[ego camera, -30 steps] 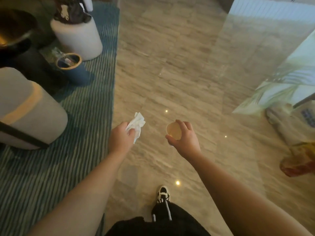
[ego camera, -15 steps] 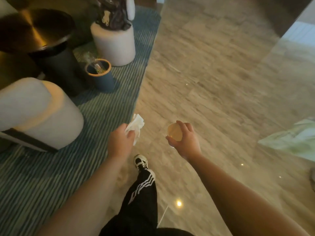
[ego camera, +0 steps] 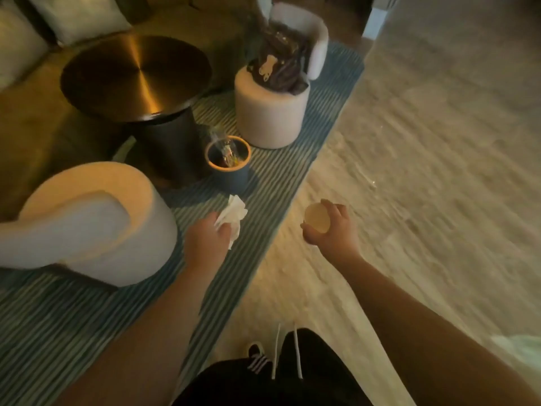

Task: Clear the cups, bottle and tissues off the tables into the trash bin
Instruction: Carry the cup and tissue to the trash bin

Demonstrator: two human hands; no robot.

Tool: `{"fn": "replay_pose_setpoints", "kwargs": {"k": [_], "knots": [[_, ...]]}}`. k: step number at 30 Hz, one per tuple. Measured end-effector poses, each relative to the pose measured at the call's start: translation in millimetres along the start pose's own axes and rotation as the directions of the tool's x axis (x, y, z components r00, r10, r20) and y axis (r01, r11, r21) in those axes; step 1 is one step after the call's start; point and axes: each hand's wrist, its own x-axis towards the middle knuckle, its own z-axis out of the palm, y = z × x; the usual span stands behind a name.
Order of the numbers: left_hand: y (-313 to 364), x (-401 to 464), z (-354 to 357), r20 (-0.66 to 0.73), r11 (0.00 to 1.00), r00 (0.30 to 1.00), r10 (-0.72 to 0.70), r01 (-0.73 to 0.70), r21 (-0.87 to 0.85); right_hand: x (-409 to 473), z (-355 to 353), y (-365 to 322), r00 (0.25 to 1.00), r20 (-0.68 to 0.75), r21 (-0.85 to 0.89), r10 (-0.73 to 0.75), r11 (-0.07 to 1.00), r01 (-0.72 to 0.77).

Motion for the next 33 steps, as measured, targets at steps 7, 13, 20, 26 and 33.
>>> {"fn": "replay_pose_setpoints", "kwargs": {"k": [7,13,20,26,33], "knots": [[-16,130,29,-0.089,0.982,0.980,-0.176,0.169,-0.079,186,44,-33,0.985,0.082,-0.046,-0.155,0.986,0.159],[-7,280,84,-0.155,0.923,0.910,-0.384,0.385,-0.022,394,86,-58,0.922,0.222,-0.019,-0.316,0.944,0.328],[39,438,104,-0.225,0.823,0.797,-0.561,0.566,-0.046,581,113,-92,0.801,0.454,0.013,-0.390,0.902,0.432],[34,511,137,-0.153,0.732,0.720,-0.677,0.679,-0.047,657,154,-91,0.745,0.568,0.030,-0.350,0.913,0.407],[-50,596,225,-0.046,0.664,0.664,-0.746,0.747,0.023,721,256,-52,0.742,0.617,0.011,-0.262,0.946,0.325]]}}
